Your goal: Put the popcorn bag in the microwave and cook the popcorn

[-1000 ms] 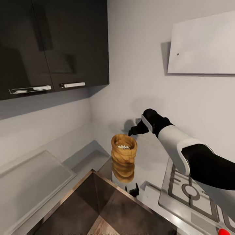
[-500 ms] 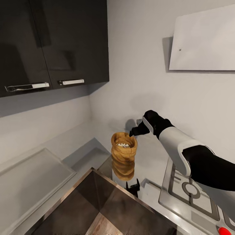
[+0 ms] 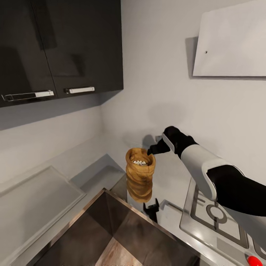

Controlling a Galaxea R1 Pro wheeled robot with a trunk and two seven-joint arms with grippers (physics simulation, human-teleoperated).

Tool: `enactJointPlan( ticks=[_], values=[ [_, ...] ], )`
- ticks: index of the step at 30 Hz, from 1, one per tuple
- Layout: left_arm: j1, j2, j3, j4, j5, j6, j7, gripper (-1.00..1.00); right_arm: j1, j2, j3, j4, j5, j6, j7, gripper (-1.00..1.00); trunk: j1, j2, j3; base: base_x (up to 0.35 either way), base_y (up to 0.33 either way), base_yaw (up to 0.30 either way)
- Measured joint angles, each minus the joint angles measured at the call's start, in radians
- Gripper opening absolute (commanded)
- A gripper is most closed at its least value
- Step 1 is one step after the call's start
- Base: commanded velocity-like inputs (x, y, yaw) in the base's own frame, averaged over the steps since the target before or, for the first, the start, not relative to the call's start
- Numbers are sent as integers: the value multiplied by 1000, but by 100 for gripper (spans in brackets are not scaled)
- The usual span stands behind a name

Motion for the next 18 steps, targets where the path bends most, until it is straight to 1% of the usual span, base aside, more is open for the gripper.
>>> enactJointPlan(
  ticks=[3,11,18],
  values=[
    [0,0,0,0,0,0,0,100,7,2,0,11,-1,-20,0,100,0,0,0,0,0,0],
    [0,0,0,0,0,0,0,100,35,6,-3,11,-1,-24,-9,100,0,0,0,0,0,0],
    [0,0,0,0,0,0,0,100,43,7,-5,9,-2,-27,-11,100,0,0,0,0,0,0]
  ],
)
